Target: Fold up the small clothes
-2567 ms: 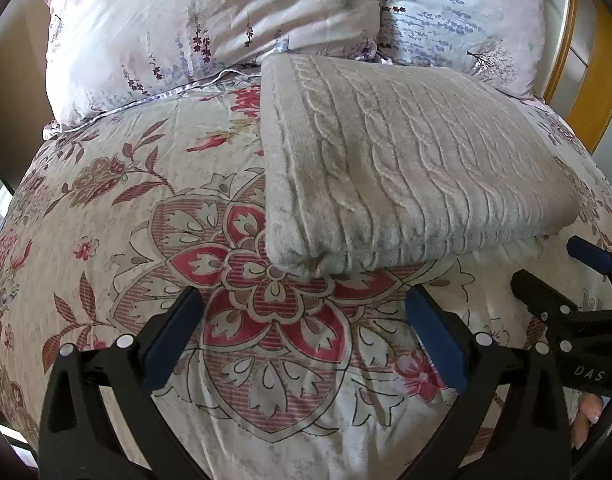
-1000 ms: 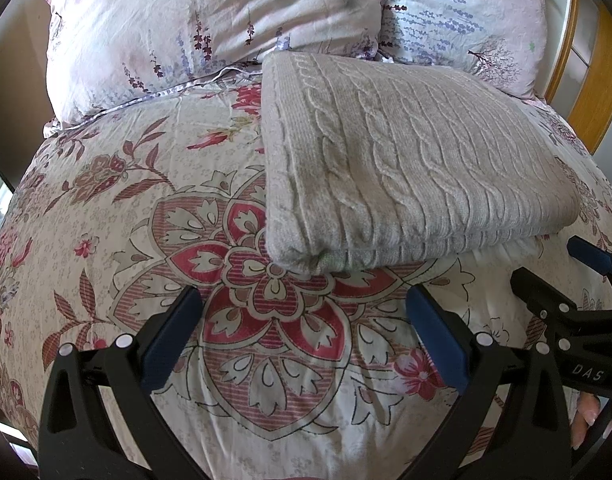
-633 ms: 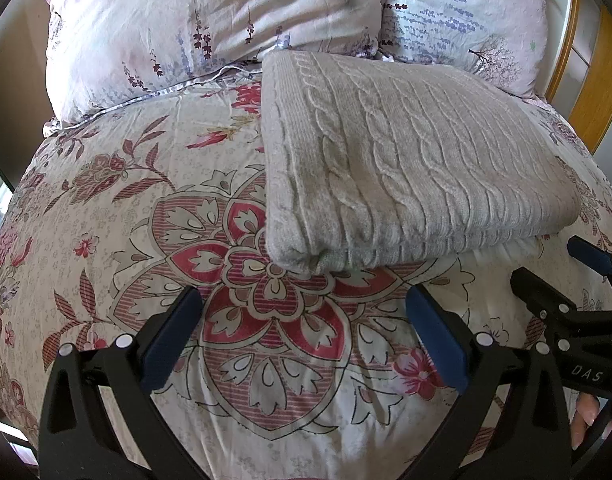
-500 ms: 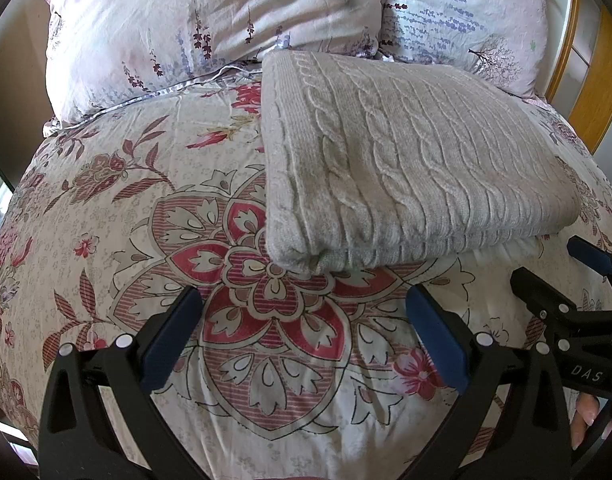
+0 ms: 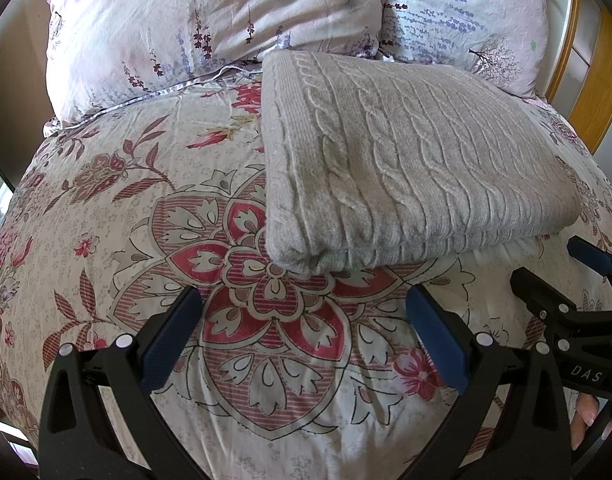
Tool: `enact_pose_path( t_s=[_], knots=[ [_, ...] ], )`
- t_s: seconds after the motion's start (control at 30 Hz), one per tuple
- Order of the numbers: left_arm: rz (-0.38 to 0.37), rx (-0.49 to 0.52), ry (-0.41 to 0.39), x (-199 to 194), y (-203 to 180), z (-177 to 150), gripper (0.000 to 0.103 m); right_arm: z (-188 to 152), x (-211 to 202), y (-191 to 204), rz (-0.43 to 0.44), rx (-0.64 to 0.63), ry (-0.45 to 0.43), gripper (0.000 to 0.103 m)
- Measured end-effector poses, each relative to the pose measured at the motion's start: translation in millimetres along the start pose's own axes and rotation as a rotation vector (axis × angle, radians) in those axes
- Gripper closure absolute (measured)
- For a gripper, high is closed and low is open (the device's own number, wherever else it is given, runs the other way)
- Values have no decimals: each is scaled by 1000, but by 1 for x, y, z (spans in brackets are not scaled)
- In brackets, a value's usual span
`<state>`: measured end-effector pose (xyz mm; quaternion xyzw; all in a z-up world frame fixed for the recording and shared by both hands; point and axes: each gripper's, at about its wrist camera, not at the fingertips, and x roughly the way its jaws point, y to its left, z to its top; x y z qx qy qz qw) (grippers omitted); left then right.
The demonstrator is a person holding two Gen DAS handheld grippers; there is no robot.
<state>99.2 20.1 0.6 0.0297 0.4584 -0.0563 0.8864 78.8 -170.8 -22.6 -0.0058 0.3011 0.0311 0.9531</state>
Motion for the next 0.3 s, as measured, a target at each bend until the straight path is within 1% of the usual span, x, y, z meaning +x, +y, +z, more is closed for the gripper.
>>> enact_pose_path(
  t_s=[0.3],
  knots=[
    [-1, 1, 1, 0, 0, 0, 2, 0, 0, -1, 0, 0, 0, 1]
  ],
)
